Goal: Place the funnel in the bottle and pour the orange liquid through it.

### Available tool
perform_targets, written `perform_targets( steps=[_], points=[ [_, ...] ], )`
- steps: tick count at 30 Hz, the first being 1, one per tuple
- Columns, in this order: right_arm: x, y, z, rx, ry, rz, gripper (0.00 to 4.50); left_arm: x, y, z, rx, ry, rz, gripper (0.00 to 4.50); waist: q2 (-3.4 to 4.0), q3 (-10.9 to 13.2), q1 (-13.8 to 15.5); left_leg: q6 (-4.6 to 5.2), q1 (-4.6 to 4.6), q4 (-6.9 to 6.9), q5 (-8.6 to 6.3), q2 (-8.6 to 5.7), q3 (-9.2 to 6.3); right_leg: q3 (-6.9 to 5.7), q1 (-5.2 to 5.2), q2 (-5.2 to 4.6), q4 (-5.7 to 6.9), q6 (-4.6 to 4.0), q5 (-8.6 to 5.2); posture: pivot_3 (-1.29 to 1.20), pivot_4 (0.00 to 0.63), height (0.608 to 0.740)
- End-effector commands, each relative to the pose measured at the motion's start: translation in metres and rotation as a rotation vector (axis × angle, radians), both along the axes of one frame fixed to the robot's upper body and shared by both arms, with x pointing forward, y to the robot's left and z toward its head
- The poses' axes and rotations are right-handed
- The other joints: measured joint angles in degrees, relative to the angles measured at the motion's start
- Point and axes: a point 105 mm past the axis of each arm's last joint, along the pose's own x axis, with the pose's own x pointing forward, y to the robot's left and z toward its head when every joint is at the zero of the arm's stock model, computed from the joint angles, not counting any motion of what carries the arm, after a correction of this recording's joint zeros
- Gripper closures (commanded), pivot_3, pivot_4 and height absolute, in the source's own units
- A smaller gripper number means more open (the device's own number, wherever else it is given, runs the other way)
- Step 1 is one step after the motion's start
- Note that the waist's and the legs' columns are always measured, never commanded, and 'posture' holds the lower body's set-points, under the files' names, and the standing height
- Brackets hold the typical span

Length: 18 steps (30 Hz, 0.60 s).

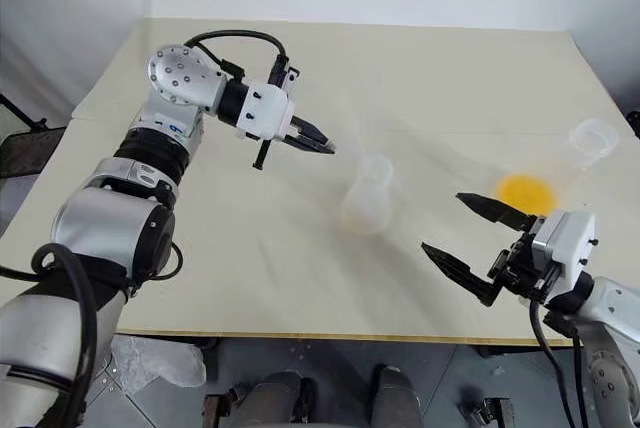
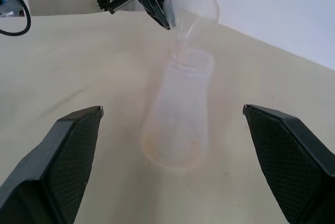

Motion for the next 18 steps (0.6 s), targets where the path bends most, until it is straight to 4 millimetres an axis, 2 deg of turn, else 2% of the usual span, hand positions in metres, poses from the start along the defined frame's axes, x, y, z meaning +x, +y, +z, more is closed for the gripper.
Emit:
perform_targets(
  steps=[1, 18],
  points=[
    [-0.006, 0.000, 0.012, -0.001, -0.066, -0.010, 0.00, -0.001, -0.008, 0.015, 0.000, -0.070, -0.008, 4.45, 0.00, 0.0, 0.0, 0.00, 0.00, 0.00, 0.00, 0.00, 0.00, 0.00, 0.00, 0.00, 0.00, 0.00, 0.00, 0.00, 0.150, 0.740],
    [-0.003, -0.001, 0.011, -0.008, -0.061, -0.024, 0.00, -0.002, -0.023, 0.027, 0.023, -0.221, -0.029, 4.45, -0.01, 0.0, 0.0, 0.01, 0.00, 0.00, 0.00, -0.01, 0.01, 0.00, 0.00, 0.00, 0.00, 0.01, 0.01, 0.00, 0.150, 0.740]
  ],
)
